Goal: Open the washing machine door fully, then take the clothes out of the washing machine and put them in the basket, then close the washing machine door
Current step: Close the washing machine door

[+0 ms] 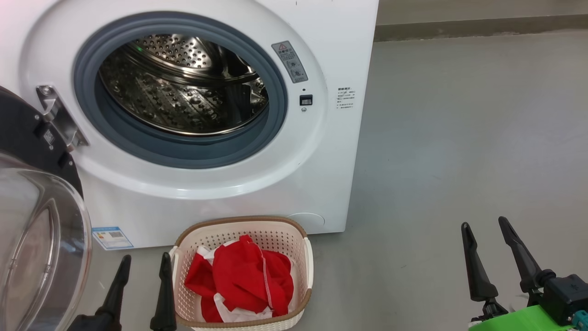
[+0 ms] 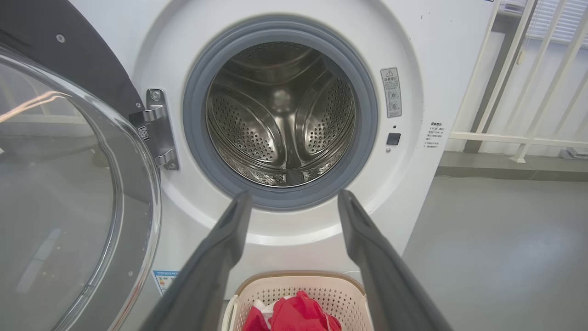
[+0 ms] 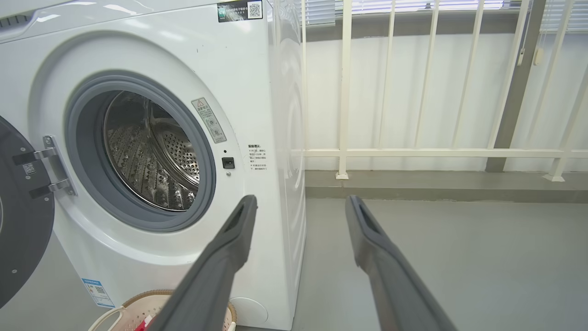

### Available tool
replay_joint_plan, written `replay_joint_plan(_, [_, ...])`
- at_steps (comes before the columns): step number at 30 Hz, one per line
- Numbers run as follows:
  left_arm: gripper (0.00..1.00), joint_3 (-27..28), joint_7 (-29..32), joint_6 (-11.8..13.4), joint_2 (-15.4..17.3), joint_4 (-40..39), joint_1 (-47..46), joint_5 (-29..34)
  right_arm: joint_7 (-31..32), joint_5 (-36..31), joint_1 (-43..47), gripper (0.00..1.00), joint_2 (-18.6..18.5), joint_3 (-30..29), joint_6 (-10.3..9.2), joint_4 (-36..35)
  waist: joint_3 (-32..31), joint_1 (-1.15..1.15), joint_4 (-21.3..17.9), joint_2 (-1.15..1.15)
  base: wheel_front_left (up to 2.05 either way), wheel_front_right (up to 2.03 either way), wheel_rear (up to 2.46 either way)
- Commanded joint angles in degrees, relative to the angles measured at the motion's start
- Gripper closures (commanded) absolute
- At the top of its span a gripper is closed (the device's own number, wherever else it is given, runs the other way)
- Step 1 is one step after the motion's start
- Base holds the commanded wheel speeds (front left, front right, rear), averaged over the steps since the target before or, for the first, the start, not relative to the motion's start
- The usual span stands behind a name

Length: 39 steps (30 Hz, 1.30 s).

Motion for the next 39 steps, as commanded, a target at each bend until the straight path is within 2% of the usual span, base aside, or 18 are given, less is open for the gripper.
replay_joint_plan(1, [0.00, 1.9, -0.2, 0.7, 1.0, -1.8, -1.5, 0.5, -0.4, -0.3, -0.9, 0.00, -0.8, 1.3, 0.36, -1.4, 0.0, 0.00, 0.1, 0.00, 0.00, 0.00, 0.00])
replay_joint_plan(10, [0.00, 1.3, 0.0, 1.3, 1.0, -2.8, -1.7, 0.5, -0.4, -0.3, -0.7, 0.00, -0.8, 1.4, 0.36, -1.5, -0.5, 0.00, 1.4, 0.00, 0.00, 0.00, 0.00])
replay_joint_plan(17, [0.00, 0.8, 0.1, 1.8, 1.0, -4.3, -1.6, 0.8, -0.4, -0.3, -0.5, 0.00, -0.8, 2.0, 0.36, -1.6, -0.6, 0.00, 3.9, 0.00, 0.00, 0.00, 0.00])
replay_joint_plan(39, [0.00, 0.4, 0.4, 4.5, 1.6, -9.1, -1.3, 2.1, -0.4, -1.8, -1.2, 0.00, -0.8, 4.2, 0.36, -2.9, 0.3, 0.00, 17.2, 0.00, 0.00, 0.00, 0.00])
